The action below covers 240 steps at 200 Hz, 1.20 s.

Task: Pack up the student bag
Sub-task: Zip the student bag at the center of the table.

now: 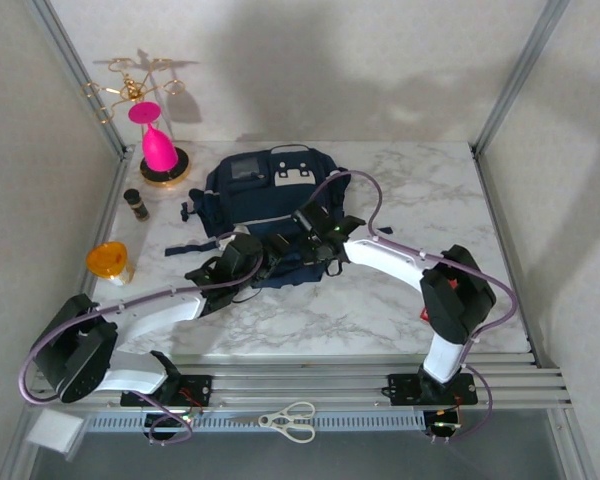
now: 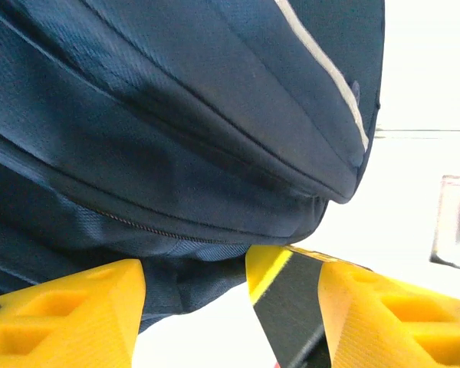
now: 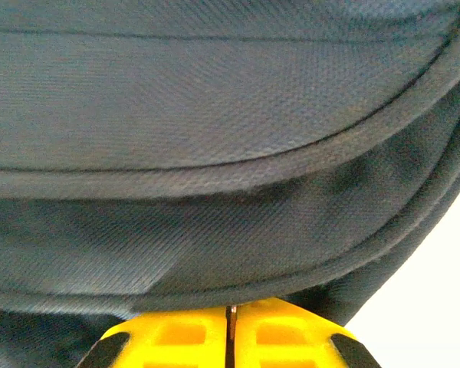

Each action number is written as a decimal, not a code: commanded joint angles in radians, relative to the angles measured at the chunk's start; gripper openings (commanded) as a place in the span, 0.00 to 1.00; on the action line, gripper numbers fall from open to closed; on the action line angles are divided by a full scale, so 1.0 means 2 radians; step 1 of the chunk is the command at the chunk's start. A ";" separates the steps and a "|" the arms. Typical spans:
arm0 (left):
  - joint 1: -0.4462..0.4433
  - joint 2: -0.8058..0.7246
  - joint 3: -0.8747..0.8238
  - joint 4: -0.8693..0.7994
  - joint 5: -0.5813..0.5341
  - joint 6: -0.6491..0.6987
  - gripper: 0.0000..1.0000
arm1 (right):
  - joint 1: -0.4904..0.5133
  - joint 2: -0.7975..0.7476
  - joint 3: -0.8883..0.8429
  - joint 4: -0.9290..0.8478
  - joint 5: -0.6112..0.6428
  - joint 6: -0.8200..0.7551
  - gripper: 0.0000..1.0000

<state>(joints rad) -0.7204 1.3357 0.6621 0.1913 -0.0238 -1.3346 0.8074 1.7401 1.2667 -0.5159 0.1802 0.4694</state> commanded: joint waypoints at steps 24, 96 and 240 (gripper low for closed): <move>-0.012 0.020 0.019 0.018 -0.029 -0.071 0.56 | 0.001 -0.072 -0.046 0.038 -0.036 -0.027 0.00; -0.013 0.081 0.058 0.023 -0.061 -0.133 0.42 | 0.001 -0.100 -0.087 0.077 -0.058 -0.037 0.00; 0.048 -0.096 -0.031 -0.137 -0.143 0.020 0.00 | -0.077 -0.151 -0.114 0.010 0.028 -0.021 0.00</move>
<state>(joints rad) -0.7227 1.2289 0.6422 0.1085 -0.1860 -1.4799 0.7242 1.4689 1.0508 -0.3702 0.0826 0.4107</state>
